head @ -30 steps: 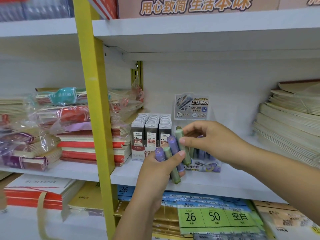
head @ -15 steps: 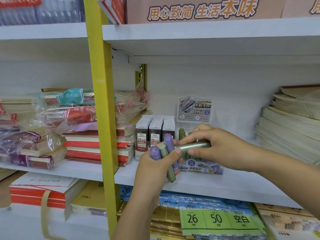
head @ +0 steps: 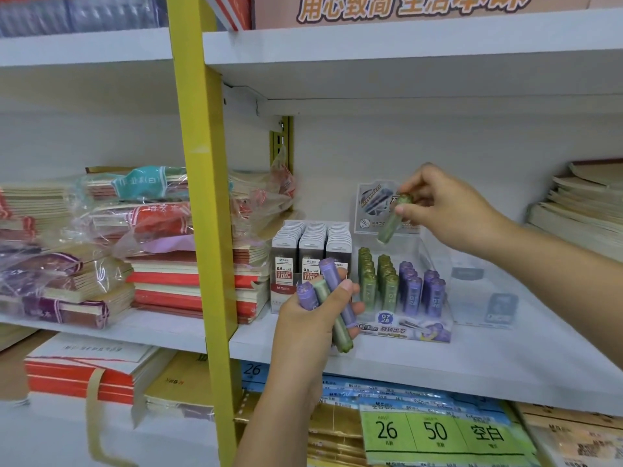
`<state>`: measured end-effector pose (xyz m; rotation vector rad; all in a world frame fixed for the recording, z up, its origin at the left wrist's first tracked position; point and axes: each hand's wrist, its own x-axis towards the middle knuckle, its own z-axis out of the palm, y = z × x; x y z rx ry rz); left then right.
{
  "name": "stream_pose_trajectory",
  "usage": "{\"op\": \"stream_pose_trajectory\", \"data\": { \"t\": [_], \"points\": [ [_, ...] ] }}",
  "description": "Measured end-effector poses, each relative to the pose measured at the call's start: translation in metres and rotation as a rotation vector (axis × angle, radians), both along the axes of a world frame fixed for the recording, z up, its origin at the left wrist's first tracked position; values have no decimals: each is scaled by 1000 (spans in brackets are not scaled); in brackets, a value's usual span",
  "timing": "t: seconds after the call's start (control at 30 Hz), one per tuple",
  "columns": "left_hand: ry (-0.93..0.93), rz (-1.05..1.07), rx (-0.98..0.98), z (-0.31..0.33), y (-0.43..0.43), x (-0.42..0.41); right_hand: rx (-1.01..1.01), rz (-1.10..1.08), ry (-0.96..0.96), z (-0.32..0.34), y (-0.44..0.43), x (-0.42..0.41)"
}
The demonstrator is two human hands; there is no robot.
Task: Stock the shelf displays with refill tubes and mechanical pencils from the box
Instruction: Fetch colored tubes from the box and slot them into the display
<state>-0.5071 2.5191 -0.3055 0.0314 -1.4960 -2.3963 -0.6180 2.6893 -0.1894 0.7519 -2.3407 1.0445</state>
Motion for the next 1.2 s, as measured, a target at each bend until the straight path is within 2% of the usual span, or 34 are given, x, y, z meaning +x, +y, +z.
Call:
{"op": "stream_pose_trajectory", "data": {
  "t": [0.1,0.2,0.3,0.4,0.7,0.87,0.93,0.97,1.03,1.1,1.2],
  "points": [
    [-10,1,6,-2,-2,-4,205,-50,39,-3,-9,-23],
    [-13,-6,2,-3,-3,-7,309,-41,-53,-12,-18,-37],
    [-11,-14,-6,-5,-4,-8,346,-10,-200,-18,-23,-44],
    [-7,-27,-7,-6,-6,-8,313,-17,-254,-19,-21,-47],
    [-20,-41,-69,-10,-7,-11,296,23,-201,-29,-15,-49],
    [9,-78,-148,-7,-9,-7,584,-37,-255,-23,-16,-47],
    [14,-83,-165,-6,-11,-5,646,-73,-141,-18,-15,-38],
    [19,-92,-176,-4,-11,-4,604,-80,-55,-16,-14,-30],
    [43,-103,-214,-3,-10,-2,343,-11,-1,-18,-12,-5],
    [62,-114,-256,-2,-8,-1,117,173,-115,-24,-11,26],
    [79,-146,-291,-2,-2,2,78,332,-259,-40,-12,57]
  ]
}}
